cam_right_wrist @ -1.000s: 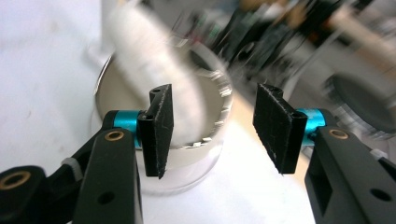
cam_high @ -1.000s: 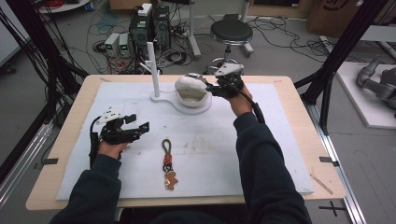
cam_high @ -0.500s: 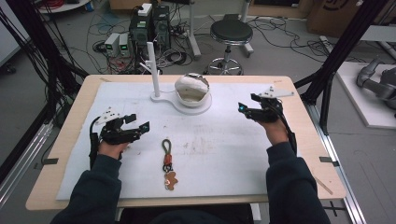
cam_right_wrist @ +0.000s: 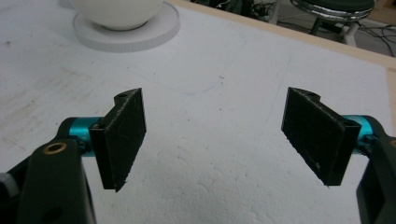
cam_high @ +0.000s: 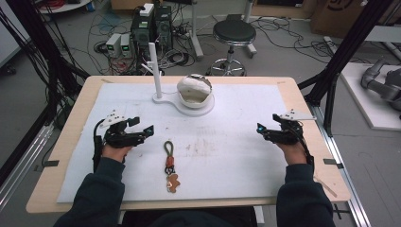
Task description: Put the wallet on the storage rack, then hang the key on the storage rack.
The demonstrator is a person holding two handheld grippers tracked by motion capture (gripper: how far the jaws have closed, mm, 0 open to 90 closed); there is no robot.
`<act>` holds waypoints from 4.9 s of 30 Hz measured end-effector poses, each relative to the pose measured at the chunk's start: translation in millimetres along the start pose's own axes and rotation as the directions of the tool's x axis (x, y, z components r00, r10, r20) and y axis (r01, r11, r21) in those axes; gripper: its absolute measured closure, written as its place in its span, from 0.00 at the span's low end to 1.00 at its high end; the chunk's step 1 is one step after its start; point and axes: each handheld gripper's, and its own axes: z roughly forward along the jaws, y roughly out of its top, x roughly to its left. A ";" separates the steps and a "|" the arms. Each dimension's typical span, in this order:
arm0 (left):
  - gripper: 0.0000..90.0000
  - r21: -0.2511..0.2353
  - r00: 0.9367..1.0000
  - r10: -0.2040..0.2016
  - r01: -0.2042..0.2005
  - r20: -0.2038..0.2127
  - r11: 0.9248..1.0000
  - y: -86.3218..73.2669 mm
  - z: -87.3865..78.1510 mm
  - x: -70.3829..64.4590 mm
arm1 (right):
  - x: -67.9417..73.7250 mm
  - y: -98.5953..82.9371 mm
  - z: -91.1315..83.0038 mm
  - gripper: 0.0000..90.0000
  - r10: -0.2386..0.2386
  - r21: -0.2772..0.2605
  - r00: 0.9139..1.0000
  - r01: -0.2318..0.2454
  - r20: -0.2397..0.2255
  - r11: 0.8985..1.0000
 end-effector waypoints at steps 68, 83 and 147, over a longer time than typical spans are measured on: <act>0.53 0.349 0.984 0.139 -0.092 -0.111 0.933 -11.4 45.3 -42.9 | -1.9 -13.6 -1.8 0.32 -0.004 0.026 1.000 0.004 0.008 1.000; 0.74 0.488 0.972 0.226 -0.165 -0.067 0.857 -28.6 36.7 -83.7 | -3.3 -14.4 -1.2 0.32 -0.001 0.031 1.000 0.001 0.011 1.000; 0.78 0.014 0.962 0.112 -0.112 -0.250 0.994 134.8 59.6 20.4 | -8.7 -18.2 -5.3 0.32 0.026 0.015 1.000 -0.026 0.011 1.000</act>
